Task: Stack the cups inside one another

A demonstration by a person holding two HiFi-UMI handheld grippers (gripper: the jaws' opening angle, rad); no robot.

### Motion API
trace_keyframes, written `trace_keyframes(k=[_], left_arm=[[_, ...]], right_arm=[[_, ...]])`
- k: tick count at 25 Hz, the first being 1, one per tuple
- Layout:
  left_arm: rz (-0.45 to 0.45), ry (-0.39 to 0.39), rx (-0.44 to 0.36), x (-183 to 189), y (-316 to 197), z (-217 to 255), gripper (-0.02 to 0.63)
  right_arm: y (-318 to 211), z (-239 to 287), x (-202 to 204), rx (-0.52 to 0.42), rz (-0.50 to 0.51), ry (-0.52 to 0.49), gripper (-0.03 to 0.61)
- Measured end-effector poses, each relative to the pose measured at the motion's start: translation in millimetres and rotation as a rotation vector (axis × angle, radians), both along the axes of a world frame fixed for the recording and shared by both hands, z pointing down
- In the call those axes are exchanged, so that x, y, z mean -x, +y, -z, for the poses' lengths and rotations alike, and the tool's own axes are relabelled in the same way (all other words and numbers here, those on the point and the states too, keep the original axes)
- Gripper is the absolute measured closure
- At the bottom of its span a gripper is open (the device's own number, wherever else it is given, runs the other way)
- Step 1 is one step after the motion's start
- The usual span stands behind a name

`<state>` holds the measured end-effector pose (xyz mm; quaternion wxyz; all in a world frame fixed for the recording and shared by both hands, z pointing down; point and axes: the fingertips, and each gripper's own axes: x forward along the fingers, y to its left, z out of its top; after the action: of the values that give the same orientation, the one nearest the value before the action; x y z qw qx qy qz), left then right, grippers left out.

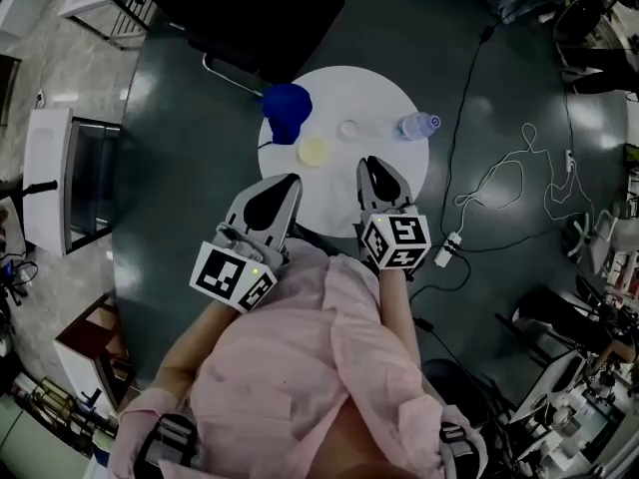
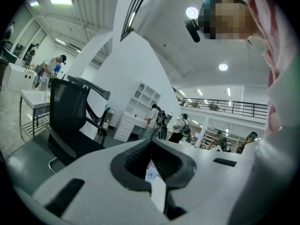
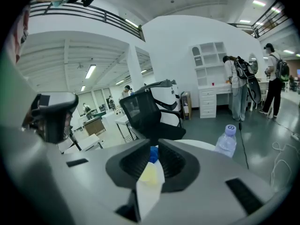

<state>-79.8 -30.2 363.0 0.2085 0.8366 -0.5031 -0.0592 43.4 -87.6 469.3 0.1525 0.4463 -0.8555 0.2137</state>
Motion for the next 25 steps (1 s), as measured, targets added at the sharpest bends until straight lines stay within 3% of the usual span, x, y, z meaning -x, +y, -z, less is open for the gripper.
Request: trace_keyframes(k=[6,11,25], left_arm=[[0.007,0.009,0.014,17,-13,0,0.595],[-0.019,0.010,0.015,27,-24,-1,0.595],[-0.104,0.043,0.027,32,-53,-3,0.595]], right_arm=[[-17,-27,21,0.047,0.019,0.045,0.541],[-24,-57,40,0.117,0.040,0.065,0.480],[-22,-166,57,0.410,0.076,0.204,0.474]])
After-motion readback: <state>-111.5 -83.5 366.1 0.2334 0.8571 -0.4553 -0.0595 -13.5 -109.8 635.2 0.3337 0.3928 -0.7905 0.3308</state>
